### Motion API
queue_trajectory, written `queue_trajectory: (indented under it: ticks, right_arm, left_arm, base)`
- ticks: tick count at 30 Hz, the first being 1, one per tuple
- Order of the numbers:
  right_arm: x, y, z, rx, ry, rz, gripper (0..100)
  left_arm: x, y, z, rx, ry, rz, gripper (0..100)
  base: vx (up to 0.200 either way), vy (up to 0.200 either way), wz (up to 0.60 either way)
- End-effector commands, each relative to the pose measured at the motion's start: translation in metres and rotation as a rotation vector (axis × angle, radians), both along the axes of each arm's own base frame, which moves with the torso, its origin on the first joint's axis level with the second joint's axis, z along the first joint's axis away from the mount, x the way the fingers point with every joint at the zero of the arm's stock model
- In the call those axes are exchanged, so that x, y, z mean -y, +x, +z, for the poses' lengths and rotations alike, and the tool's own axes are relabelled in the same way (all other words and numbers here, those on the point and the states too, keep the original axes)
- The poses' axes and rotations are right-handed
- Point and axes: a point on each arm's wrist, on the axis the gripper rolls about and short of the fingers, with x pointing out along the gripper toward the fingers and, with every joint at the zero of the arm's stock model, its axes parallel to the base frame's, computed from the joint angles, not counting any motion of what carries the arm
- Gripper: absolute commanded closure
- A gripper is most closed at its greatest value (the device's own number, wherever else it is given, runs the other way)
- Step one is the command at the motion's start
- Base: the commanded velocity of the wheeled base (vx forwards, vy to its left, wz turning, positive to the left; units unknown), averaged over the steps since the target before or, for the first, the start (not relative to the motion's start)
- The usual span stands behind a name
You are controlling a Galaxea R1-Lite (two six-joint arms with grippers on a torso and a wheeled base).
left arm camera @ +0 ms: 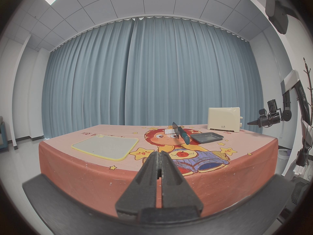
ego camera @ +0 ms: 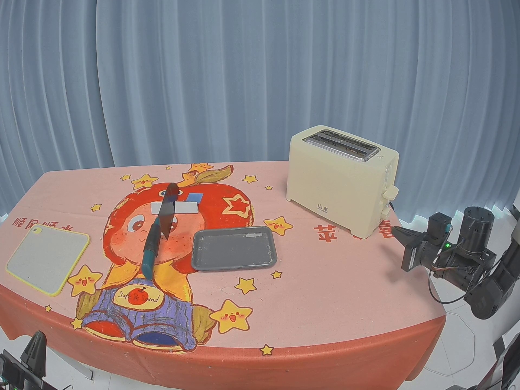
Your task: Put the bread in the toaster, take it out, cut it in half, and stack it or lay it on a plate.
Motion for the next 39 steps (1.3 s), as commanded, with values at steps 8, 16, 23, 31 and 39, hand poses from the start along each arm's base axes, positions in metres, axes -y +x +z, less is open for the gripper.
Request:
queue_trajectory:
  ticks: [8, 16, 23, 31, 39]
  right_arm:
    - [0.003, 0.018, -0.006, -0.009, 0.030, -0.037, 100]
    - [0.002, 0.024, -0.006, 0.000, 0.034, -0.037, 100]
    - [0.002, 0.029, -0.004, 0.007, 0.061, -0.048, 100]
    - [0.000, 0.036, -0.001, 0.015, 0.104, -0.086, 100]
    - [-0.001, 0.039, -0.003, 0.015, 0.103, -0.087, 100]
  left_arm:
    - [0.000, 0.001, -0.005, -0.017, 0.000, 0.000, 100]
    - [0.000, 0.001, -0.005, -0.017, 0.000, 0.000, 100]
    - [0.000, 0.001, -0.005, -0.017, 0.000, 0.000, 100]
    - [0.000, 0.001, -0.005, -0.017, 0.000, 0.000, 100]
    - [0.000, 0.001, -0.005, -0.017, 0.000, 0.000, 100]
  base:
    - [0.000, 0.000, 0.00]
    - [0.000, 0.000, 0.00]
    - [0.000, 0.000, 0.00]
    - [0.000, 0.000, 0.00]
    - [0.000, 0.000, 0.00]
